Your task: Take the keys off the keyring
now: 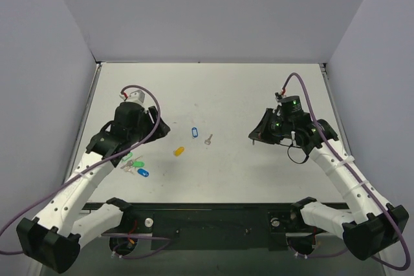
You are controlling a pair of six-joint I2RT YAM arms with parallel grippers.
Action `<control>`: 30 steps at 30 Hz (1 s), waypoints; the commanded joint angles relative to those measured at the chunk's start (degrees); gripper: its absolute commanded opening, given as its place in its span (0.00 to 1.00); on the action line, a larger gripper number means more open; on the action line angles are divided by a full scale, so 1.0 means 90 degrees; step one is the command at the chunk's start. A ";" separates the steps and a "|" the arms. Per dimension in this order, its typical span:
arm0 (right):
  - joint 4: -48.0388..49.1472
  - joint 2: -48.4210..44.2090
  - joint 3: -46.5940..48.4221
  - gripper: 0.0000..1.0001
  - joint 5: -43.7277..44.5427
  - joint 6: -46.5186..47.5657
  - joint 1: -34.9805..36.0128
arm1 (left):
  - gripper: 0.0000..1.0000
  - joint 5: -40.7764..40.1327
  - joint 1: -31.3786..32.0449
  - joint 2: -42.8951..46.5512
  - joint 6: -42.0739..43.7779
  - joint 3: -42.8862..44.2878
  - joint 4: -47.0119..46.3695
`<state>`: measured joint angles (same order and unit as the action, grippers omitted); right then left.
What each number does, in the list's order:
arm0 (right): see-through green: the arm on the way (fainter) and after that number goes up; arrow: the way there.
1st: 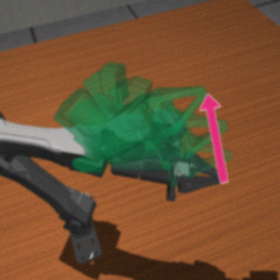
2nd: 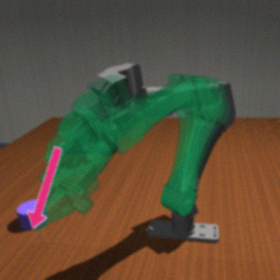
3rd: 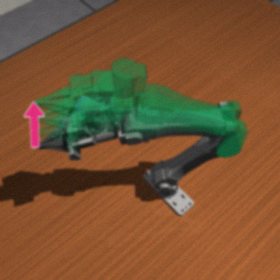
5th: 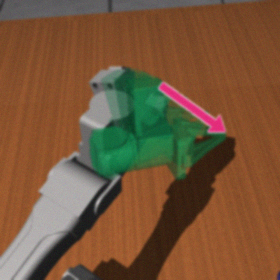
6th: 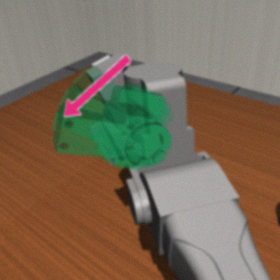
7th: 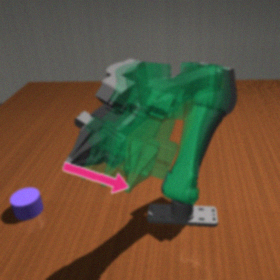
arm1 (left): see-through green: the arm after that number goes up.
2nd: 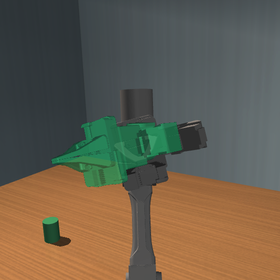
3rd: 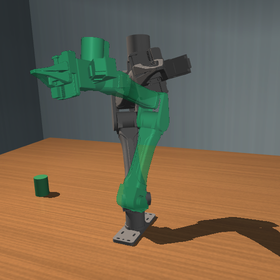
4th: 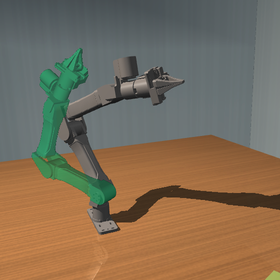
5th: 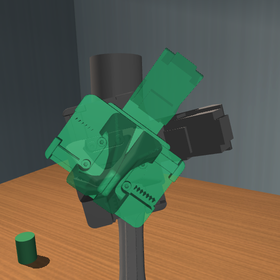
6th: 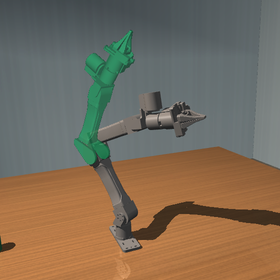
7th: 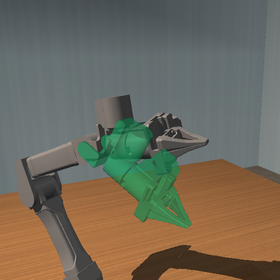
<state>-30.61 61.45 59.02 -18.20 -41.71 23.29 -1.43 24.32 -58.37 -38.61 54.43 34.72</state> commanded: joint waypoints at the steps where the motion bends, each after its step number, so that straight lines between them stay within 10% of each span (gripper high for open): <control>1: -0.0046 0.0241 0.0013 0.00 0.0244 0.0035 0.0126 | 0.66 -0.0299 -0.0094 0.0683 0.0325 -0.0159 0.0409; 30: -0.0495 0.4089 0.2591 0.00 0.0938 -0.0190 0.2207 | 0.65 -0.1853 -0.0192 0.3204 0.0989 -0.1341 0.0566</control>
<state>-32.21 95.31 78.48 -10.72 -43.44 41.45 -15.09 23.18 -30.11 -31.88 42.33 43.42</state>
